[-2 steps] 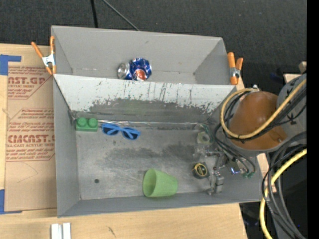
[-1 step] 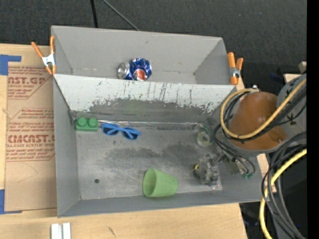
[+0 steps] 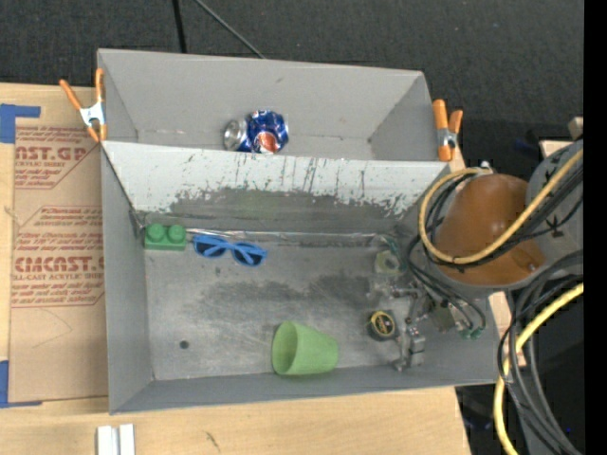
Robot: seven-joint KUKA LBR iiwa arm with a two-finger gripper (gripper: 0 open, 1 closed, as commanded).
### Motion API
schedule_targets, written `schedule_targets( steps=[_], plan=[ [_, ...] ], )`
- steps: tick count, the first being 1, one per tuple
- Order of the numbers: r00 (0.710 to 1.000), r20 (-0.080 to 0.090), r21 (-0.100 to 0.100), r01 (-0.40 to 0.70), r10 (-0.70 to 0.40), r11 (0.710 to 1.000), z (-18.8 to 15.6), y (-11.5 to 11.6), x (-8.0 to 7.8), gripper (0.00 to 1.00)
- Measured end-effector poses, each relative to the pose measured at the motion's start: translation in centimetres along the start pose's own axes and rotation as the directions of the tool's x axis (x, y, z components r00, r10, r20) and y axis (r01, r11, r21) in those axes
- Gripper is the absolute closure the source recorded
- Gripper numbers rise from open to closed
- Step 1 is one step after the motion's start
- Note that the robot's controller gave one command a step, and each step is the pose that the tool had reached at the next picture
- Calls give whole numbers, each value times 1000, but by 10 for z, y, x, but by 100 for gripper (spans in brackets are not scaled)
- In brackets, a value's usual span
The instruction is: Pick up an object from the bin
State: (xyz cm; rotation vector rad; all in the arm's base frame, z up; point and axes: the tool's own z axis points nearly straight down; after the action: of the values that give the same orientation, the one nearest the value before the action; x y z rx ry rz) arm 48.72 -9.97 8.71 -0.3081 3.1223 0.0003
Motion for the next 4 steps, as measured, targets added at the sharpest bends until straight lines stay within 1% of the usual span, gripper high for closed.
schedule_targets(
  steps=[1,2,3,4],
  plan=[
    [1000,-4,-1,0,0,1000,0,0,1,100],
    [1000,0,0,0,0,1000,0,0,0,0],
    [1000,-3,-1,0,0,1000,0,0,1,100],
    [1000,0,0,0,0,1000,0,0,0,0]
  ],
)
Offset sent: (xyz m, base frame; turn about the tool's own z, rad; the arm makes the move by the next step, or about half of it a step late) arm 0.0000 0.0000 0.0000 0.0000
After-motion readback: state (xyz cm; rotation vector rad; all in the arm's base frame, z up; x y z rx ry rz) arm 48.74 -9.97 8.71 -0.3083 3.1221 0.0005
